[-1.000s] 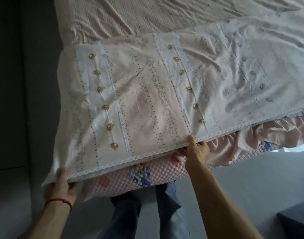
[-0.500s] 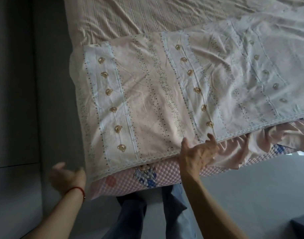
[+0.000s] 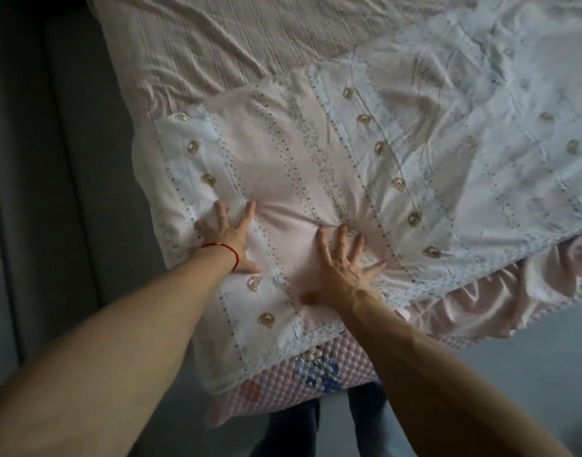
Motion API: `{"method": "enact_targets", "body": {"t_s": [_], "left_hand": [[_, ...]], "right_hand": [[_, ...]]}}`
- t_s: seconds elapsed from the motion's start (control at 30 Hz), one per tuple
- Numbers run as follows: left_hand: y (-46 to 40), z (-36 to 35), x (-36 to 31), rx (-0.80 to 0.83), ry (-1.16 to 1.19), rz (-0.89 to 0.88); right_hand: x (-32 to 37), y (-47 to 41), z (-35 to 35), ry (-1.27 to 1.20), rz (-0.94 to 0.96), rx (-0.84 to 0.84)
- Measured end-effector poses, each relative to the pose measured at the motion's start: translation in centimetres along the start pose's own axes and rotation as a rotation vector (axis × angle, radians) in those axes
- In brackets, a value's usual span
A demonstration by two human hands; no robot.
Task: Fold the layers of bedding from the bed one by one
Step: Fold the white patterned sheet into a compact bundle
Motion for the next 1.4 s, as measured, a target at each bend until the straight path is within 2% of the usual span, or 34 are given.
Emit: {"method": "enact_targets", "body": {"t_s": [0.23,0.3,0.4,0.57,0.67,0.73,0.83,0.93,1.07,1.2,1.27,1.33,1.4], "left_hand": [[-0.2,-0.4,-1.9,-0.026,-0.028,0.088],[-0.4,-0.3,-2.2,-0.056,-0.063,0.086],[-0.3,-0.3,-2.2,-0.056,-0.006,0.166],[-1.5,-0.7,-2.6,-0.108,-0.037,0.145],[-2.0,-1.1,-2.3,-0.197,-0.043,0.109],[-2.8,-1.5,-1.9,-0.273,-0.049,0.056],[-3.3,-1.8,-1.7,-0.297,-0.011,0.004],[-4.1,-1.5,-2.6,-0.379,0.082,-0.126],[-4.9,-1.2,-2.7,-0.408,0.075,-0.049],[-5.0,-2.3,-1.7,-0.353,0.02,0.023],[-5.2,-2.6,-1.8,-0.33,0.028,-0.006],[-5.7,-3.1,-1.6,-0.344,0.037,-0.028],[-5.0,-2.8,-1.6,-0.345,0.025,-0.028]], "right_hand": [[0.7,-1.0,-0.5,-0.055,-0.074,0.08],[1.0,-1.2,-0.6,-0.024,-0.081,0.051],[1.0,-0.6,-0.2,-0.094,-0.099,0.086],[1.1,-0.6,0.2,-0.105,-0.103,0.06],[1.3,-0.7,0.0,-0.095,-0.138,0.054],[1.3,-1.3,0.0,-0.121,-0.186,0.043],[2.1,-1.9,0.6,-0.124,-0.234,0.034],[2.1,-1.8,0.6,-0.125,-0.27,0.037],[2.0,-1.9,1.0,-0.087,-0.319,0.018],[2.2,-1.3,1.2,-0.046,-0.376,-0.095],[2.5,-0.8,1.6,-0.068,-0.399,-0.176],[3.3,0.6,1.8,-0.09,-0.486,-0.291],[5.8,3.3,0.5,-0.185,-0.649,-0.34]]}}
Point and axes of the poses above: each hand's wrist, its own y-axis away from the middle knuckle, its own z-axis out of the back of the hand, x = y × z, the point moved 8 cm from there along -y, towards the middle knuckle, and after that the axes turned 14 degrees about y, right-handed, at the moved point
